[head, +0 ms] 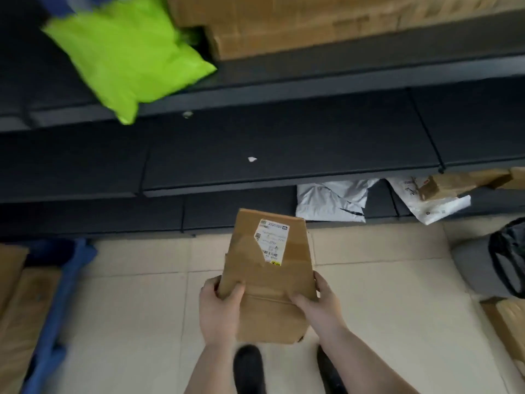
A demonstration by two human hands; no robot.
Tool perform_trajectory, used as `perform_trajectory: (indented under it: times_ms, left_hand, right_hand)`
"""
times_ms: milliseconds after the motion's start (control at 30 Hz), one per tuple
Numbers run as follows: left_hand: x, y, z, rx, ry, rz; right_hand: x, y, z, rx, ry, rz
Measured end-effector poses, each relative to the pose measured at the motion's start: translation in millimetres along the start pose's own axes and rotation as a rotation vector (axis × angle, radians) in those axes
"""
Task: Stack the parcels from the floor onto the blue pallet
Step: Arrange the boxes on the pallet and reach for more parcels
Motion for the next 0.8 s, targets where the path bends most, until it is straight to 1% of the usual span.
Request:
perform_trajectory:
  times_ms: [100,233,367,467,533,600,667,800]
  left_hand:
    - [10.6,54.2,-81.7,0.151,0.149,-0.01]
    - [5.6,121.2,-182.7,0.319,0.3,0.022]
    - [-23.5,183.5,-284.6,0.481,0.488,0.031]
    - [-72.2,229.7,-359.4,0.609,0.629,0.03]
    - [-110.9,258.4,-409.4,0.699,0.676,0.012]
    - [-153.7,284.8,-455.9,0.787,0.699,-0.034]
    - [-195.7,312.1,-498.7,0.859,0.703,-0.077]
    - [-268.6,354.4,-569.0,0.966,0.692,-0.152]
  right_hand:
    - [-59.1,42.9,59.3,-0.16,0.124,-0.095]
    - [-118.9,105.9,151.2,-0.356,0.283,-0.21]
    - [-145.7,173.2,263.9,-0.527,0.45,-0.314]
    - [-131.7,222.8,358.0,-0.69,0.546,-0.336]
    - [-111.0,253.3,422.1,-0.787,0.611,-0.353]
    - [-84.4,280.7,484.0,-0.87,0.672,-0.37]
    - [-52.5,308.4,541.0,-0.951,0.714,-0.347]
    - [9.0,352.9,633.3,-1.069,0.76,-0.296]
Point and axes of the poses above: each hand's wrist, its own y-axis away from the middle knuckle, its own z-axis out of the palm, x = y × z, the point moved 6 cm from there along -y, towards the middle knuckle, and after that the axes turned 14 degrees about -x, right-handed, at the moved point
